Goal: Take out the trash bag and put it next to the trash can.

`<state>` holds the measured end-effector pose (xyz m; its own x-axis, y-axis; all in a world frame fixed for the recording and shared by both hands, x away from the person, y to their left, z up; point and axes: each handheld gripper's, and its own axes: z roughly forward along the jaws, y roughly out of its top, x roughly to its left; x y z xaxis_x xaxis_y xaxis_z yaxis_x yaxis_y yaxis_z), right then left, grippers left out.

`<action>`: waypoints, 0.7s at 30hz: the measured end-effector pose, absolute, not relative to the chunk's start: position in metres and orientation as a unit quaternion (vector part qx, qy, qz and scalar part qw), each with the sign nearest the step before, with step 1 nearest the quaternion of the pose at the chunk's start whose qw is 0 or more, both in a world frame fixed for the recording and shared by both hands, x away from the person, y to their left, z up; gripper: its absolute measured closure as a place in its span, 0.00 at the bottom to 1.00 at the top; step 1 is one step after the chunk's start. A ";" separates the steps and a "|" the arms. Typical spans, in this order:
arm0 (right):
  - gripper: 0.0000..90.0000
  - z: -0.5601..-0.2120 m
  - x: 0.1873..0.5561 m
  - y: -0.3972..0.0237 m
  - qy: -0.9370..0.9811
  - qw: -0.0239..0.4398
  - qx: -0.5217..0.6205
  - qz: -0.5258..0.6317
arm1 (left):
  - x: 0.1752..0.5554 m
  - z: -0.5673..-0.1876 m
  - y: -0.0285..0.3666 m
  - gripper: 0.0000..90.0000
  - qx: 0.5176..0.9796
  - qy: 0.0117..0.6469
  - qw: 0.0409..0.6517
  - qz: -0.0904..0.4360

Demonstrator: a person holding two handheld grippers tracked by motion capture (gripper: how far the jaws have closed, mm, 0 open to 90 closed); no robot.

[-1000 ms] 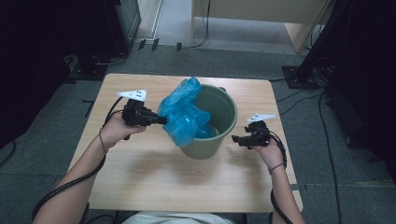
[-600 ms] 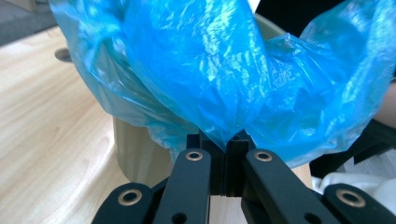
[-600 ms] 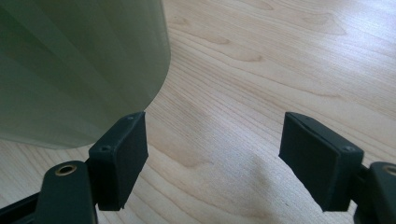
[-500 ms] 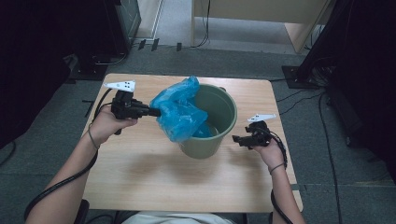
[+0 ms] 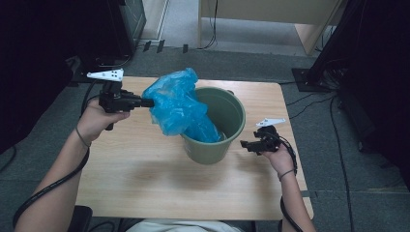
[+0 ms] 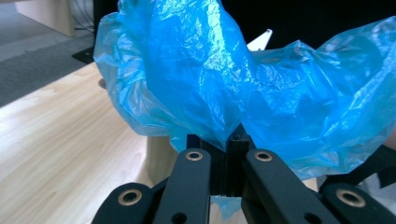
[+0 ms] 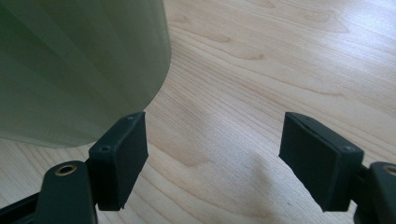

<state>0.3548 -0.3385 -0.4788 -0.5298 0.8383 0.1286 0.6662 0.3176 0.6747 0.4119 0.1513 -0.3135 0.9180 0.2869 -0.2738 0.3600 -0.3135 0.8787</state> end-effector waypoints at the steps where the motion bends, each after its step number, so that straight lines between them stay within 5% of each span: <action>1: 0.26 -0.479 0.355 -0.338 0.803 0.124 0.466 0.349 | 0.412 -0.311 0.154 1.00 0.810 0.203 0.549 -0.031; 21: 0.26 -0.482 0.356 -0.337 0.804 0.120 0.469 0.345 | 0.406 -0.298 0.206 1.00 0.809 0.256 0.529 -0.001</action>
<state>0.3557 -0.3366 -0.4815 -0.5320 0.8366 0.1307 0.6716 0.3229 0.6668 0.4063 0.2064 -0.2980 0.8686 0.4142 -0.2721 0.4154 -0.3090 0.8556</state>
